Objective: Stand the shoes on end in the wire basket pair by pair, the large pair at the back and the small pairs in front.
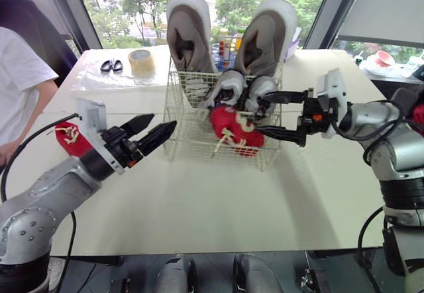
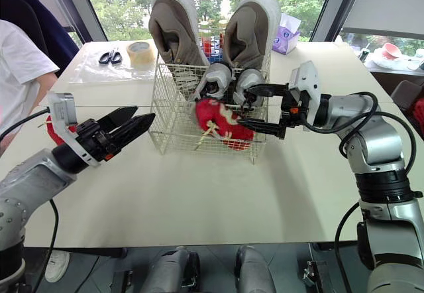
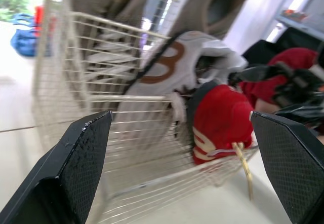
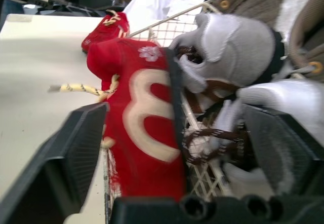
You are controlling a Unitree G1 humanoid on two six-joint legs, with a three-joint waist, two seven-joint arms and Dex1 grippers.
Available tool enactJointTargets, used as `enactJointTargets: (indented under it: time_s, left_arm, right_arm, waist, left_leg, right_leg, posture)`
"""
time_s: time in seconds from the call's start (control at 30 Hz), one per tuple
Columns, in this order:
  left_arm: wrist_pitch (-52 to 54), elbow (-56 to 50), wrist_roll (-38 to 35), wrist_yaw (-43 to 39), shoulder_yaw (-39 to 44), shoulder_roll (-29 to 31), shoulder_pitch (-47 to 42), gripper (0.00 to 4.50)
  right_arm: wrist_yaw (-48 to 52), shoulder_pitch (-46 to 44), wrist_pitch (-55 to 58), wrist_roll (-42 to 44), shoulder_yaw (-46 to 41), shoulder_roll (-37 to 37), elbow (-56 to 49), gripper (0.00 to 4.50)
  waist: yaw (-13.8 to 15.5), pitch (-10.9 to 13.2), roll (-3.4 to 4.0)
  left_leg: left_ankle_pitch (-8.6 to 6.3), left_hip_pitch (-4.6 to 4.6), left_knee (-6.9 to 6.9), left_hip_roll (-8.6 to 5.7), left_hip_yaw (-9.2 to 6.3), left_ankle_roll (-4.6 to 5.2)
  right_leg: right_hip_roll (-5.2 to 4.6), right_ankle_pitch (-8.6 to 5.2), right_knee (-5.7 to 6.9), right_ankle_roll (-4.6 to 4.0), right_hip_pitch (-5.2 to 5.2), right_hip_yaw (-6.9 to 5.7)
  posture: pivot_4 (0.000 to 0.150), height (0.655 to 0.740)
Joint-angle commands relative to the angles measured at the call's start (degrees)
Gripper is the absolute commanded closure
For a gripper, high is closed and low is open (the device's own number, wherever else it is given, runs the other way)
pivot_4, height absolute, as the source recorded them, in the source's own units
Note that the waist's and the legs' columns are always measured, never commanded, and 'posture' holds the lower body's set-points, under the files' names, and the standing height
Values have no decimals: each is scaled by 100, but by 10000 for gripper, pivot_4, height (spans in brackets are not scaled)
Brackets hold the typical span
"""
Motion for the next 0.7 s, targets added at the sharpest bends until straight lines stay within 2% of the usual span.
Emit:
enactJointTargets:
  time_s: [0.03,0.1,0.23,0.4,0.47,0.6,0.7]
  left_arm:
    - [58,58,-120,130,366,222,13,0]
    - [51,173,-188,204,486,283,-38,0]
    - [14,643,-309,796,769,424,-543,0]
    - [-21,1228,-864,1629,1242,675,-1222,0]
    - [81,1563,-448,2330,1269,943,-1479,0]
    - [1183,2758,-181,3673,1098,1843,-1804,0]
    - [1868,3481,-64,4767,1157,2032,-1988,0]
  right_arm:
    - [-124,-187,546,504,-592,-309,-593,585]
    - [-253,-263,845,715,-787,-394,-748,585]
    - [-509,-968,1628,1589,-1164,-348,-776,585]
    - [-5,-1685,2377,2352,-731,-424,-1248,585]
    - [445,-1786,2493,2285,-317,-611,-1530,585]
    - [1473,-1804,2184,1809,355,-1021,-1736,585]
    - [1996,-1883,1784,1361,704,-1051,-1464,585]
  waist:
    - [6,0,0]
    - [1,0,0]
    - [-3,1,1]
    - [-8,1,0]
    - [-11,1,-1]
    - [-14,2,0]
    - [-12,2,-1]
  left_leg:
    - [-1,0,0,0,0,1]
    - [-2,0,0,0,-1,2]
    - [-13,1,0,1,-2,20]
    - [-13,2,-3,5,-7,20]
    - [-13,2,-4,5,-7,20]
    - [-14,3,-6,2,-5,22]
    - [-14,4,-5,1,-3,23]
  right_leg:
    - [0,0,0,-1,0,0]
    - [-1,-2,-1,-4,0,0]
    - [0,1,1,-10,-3,0]
    - [1,2,3,-11,-3,0]
    - [1,9,5,1,-3,-1]
    - [0,11,6,5,-3,0]
    - [-1,10,5,6,-3,0]
  posture:
    - [1500,7400]
    - [1500,7400]
    - [1500,7400]
    - [1500,7400]
    - [1500,7400]
    - [1500,7400]
    - [1500,7400]
